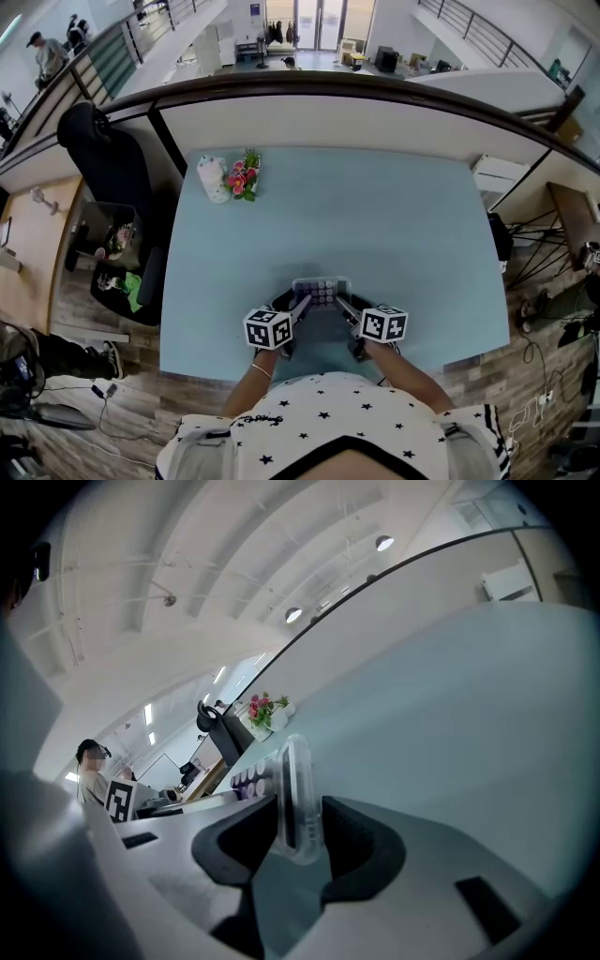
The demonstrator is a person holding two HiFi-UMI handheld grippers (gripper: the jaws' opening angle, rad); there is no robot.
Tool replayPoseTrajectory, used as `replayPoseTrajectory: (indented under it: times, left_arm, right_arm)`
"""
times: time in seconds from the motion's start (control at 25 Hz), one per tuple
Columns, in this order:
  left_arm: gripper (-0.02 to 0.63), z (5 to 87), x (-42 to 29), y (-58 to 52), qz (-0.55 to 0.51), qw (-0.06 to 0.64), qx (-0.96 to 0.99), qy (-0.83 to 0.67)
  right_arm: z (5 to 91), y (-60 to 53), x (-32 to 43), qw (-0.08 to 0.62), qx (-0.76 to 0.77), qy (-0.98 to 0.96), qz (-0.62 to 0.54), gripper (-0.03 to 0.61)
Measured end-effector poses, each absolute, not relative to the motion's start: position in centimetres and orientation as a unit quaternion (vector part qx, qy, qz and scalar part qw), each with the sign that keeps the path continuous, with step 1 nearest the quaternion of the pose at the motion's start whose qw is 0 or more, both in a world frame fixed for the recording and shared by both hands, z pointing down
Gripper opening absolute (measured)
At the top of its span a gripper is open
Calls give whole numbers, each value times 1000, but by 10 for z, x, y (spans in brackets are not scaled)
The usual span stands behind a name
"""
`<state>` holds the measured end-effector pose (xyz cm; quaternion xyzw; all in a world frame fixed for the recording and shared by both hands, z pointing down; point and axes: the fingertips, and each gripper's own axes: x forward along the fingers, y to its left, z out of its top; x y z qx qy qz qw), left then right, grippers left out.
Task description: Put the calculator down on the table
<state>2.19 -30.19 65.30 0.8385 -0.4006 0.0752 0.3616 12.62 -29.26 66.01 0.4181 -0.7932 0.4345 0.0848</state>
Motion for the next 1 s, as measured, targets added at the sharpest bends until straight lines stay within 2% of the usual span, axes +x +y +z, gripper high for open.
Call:
replayPoseTrajectory:
  times: [1.0]
  left_arm:
    - [212,665,34,-303,154,337,832,-413]
  right_arm:
    - [679,-295,141,157,450,-776,413,152]
